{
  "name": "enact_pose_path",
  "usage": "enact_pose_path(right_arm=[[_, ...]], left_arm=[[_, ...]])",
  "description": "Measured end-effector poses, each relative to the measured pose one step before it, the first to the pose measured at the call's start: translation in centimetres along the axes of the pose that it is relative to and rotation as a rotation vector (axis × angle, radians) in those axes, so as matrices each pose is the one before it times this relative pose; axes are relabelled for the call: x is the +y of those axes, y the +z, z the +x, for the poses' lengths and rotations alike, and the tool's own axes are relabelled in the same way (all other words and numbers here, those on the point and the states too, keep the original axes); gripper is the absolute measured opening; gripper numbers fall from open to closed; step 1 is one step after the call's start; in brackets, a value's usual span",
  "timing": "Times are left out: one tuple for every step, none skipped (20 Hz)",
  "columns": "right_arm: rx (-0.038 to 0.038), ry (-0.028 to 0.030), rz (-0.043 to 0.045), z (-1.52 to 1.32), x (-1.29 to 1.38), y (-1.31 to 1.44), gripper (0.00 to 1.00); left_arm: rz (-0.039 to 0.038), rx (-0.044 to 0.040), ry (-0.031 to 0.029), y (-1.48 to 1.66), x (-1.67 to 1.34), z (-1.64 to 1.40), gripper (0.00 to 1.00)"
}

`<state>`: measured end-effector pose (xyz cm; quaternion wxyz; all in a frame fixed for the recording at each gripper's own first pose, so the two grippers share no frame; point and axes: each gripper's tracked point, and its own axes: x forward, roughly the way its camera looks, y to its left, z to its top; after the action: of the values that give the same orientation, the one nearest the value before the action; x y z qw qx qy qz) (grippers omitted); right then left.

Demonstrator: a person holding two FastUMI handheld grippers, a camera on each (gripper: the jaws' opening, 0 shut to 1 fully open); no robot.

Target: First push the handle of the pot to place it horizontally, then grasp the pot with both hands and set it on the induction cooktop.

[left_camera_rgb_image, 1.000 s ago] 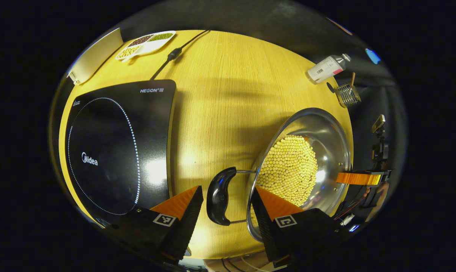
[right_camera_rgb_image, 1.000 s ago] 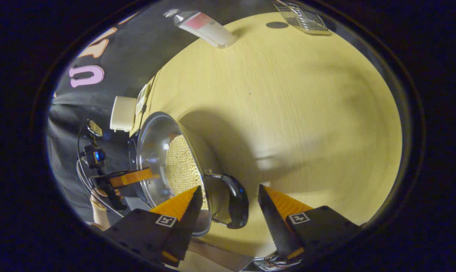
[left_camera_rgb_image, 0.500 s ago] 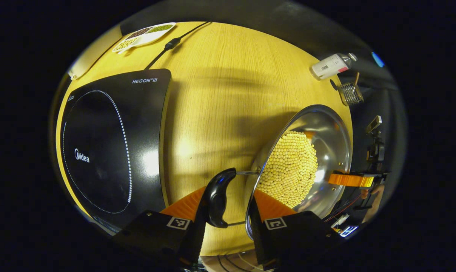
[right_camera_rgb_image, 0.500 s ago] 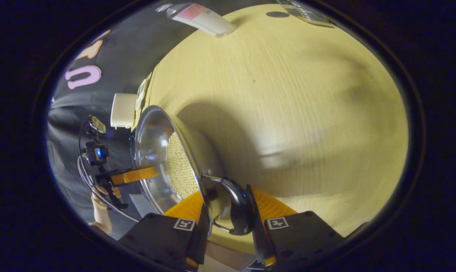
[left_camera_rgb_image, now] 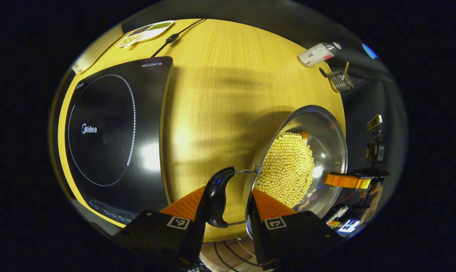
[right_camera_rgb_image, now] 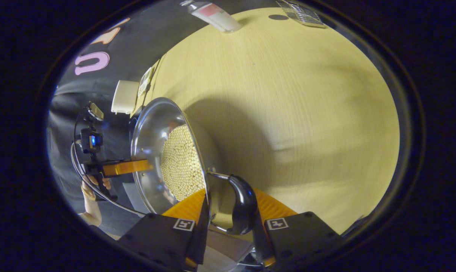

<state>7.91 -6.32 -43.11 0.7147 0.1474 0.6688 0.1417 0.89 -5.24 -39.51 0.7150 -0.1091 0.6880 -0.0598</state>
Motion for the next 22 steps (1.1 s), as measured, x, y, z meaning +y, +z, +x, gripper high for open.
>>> enact_pose_path(right_arm=[[0.00326, 0.00063, 0.00905, -0.258, 0.315, -0.944, 0.49], [0.00293, 0.00126, 0.00791, -0.219, 0.280, -0.810, 0.49], [0.00291, 0.00218, 0.00704, -0.366, 0.259, -0.934, 0.49], [0.00333, 0.00192, 0.00594, 0.180, 0.362, -0.429, 0.48], [0.00208, 0.00193, 0.00838, 0.011, 0.699, -0.722, 0.48], [0.00091, 0.00096, 0.00398, -0.122, 0.716, -0.726, 0.49], [-0.00174, -0.00009, -0.00196, -0.583, 0.551, -1.097, 0.49], [-0.00306, -0.00078, -0.00087, -0.157, 0.674, -0.557, 0.48], [-0.00572, 0.00009, -0.00502, 0.000, 0.799, -0.380, 0.49], [-0.00557, 0.00013, -0.00377, 0.165, 0.921, -0.262, 0.48], [-0.00603, 0.00029, -0.00388, 0.227, 1.180, -0.430, 0.49], [-0.00717, -0.00013, -0.00492, 0.466, 1.347, -0.217, 0.48], [-0.00752, -0.00175, -0.00213, 0.540, 1.591, -0.256, 0.48], [-0.00787, -0.00144, 0.00158, 0.555, 1.460, -0.295, 0.48], [-0.00547, -0.00032, 0.00205, 0.441, 1.620, -0.430, 0.54], [-0.00358, 0.00314, 0.00242, 0.684, 1.723, -0.245, 0.54], [-0.00032, 0.00587, 0.00128, 0.768, 1.948, -0.357, 0.54], [-0.00044, 0.00499, -0.00150, 0.905, 1.775, -0.279, 0.54], [-0.00018, 0.00309, -0.00540, 1.049, 1.811, -0.167, 0.48], [0.00079, 0.00063, -0.00588, 1.128, 1.678, -0.054, 0.48], [-0.00108, -0.00011, -0.00979, 1.035, 1.532, -0.097, 0.54], [-0.00378, 0.00012, -0.00745, 0.938, 1.401, 0.247, 0.54]], left_arm=[[0.00228, 0.00368, 0.00270, -0.638, 0.072, -0.430, 0.59], [0.00951, 0.00193, 0.00029, -0.686, 0.149, -0.524, 0.59], [0.00518, 0.00037, -0.00024, -0.590, 0.166, -0.515, 0.55], [0.00188, 0.00275, -0.00138, -0.612, 0.291, -0.564, 0.57], [0.00223, 0.00039, -0.00021, -0.506, 0.351, -0.597, 0.57], [0.00547, -0.00114, -0.00121, -0.400, 0.526, -0.493, 0.59], [0.00143, -0.00028, -0.00122, -0.337, 0.637, -0.570, 0.59], [-0.00056, -0.00065, -0.00118, -0.303, 0.727, -0.571, 0.57], [0.00121, -0.00238, -0.00213, -0.203, 0.797, -0.642, 0.59], [0.00168, -0.00614, -0.00088, -0.185, 0.872, -0.592, 0.57], [0.00450, -0.00727, -0.00093, -0.062, 1.042, -0.716, 0.57], [0.00796, -0.01070, -0.00107, -0.016, 1.157, -0.789, 0.55], [0.00983, -0.01230, -0.00092, 0.104, 1.321, -0.811, 0.57], [0.00835, -0.00979, -0.00038, -0.045, 1.451, -0.625, 0.57], [0.00413, -0.00972, -0.00259, 0.103, 1.569, -0.768, 0.57], [0.00399, -0.00625, -0.00284, 0.018, 1.693, -0.737, 0.57], [0.00183, -0.00411, -0.00145, 0.008, 1.747, -0.694, 0.57], [-0.00118, -0.00392, -0.00113, -0.117, 1.756, -0.659, 0.57], [-0.00226, -0.00479, -0.00051, 0.019, 1.794, -0.556, 0.57], [-0.00234, -0.00427, 0.00212, -0.007, 1.757, -0.465, 0.56], [-0.00234, -0.00436, 0.00326, 0.036, 1.863, -0.415, 0.56], [-0.00308, -0.00720, 0.00579, 0.076, 1.631, -0.314, 0.58]])
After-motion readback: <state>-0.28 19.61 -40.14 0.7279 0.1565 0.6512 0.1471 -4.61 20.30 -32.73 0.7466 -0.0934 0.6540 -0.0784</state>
